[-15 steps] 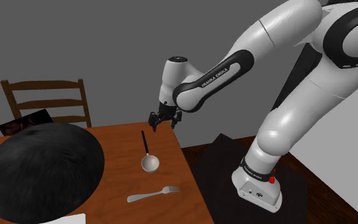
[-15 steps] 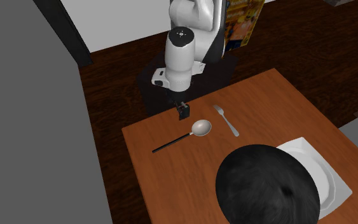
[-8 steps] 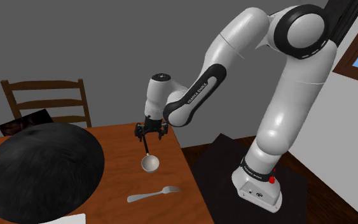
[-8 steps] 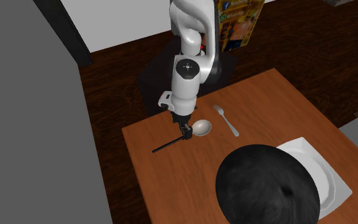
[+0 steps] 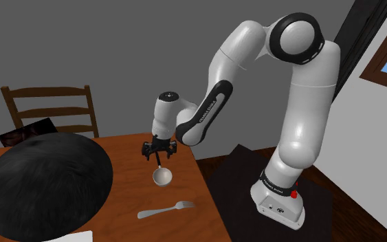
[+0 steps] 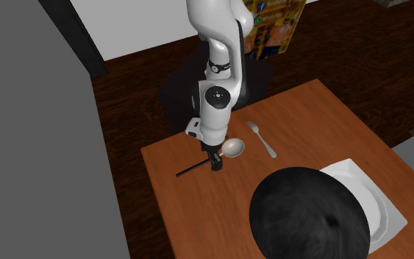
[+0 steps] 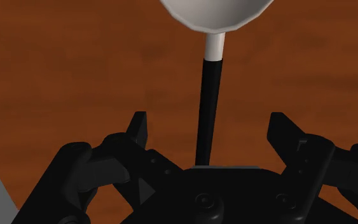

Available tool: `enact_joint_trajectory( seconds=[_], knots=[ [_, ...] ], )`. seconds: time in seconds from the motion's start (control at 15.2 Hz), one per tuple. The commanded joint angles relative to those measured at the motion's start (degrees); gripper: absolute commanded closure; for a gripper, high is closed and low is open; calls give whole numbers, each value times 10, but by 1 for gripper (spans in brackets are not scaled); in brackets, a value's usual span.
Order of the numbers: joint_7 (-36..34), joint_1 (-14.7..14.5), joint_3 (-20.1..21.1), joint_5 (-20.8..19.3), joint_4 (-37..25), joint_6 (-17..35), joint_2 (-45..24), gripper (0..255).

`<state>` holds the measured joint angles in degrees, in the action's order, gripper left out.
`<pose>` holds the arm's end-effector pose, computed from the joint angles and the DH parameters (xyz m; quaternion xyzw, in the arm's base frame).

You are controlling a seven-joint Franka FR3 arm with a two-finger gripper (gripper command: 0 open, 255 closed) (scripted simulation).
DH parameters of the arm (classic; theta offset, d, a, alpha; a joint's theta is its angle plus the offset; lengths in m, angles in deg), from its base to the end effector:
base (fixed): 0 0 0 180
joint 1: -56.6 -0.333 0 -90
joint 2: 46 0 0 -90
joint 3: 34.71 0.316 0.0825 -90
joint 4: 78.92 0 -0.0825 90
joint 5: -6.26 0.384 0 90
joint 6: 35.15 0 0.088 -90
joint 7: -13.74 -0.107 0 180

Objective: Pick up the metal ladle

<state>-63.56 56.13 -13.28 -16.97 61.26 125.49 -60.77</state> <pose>0.4500 0.2070 0.2159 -0.9514 0.2992 -0.0670 0.0288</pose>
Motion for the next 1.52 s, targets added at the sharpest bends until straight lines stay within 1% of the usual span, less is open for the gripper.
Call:
enact_joint_trajectory(
  seconds=[0.0,0.07,0.13,0.73,1.12,1.45],
  knots=[
    [-16,-10,-12,-19,-3,11,-14,0],
    [-16,-10,-12,-19,-3,11,-14,0],
    [-16,-10,-12,-19,-2,11,-14,255],
    [-16,-10,-12,-19,-3,11,-14,255],
    [33,18,27,45,4,-27,35,255],
    [74,32,50,98,6,-60,75,255]
  ],
)
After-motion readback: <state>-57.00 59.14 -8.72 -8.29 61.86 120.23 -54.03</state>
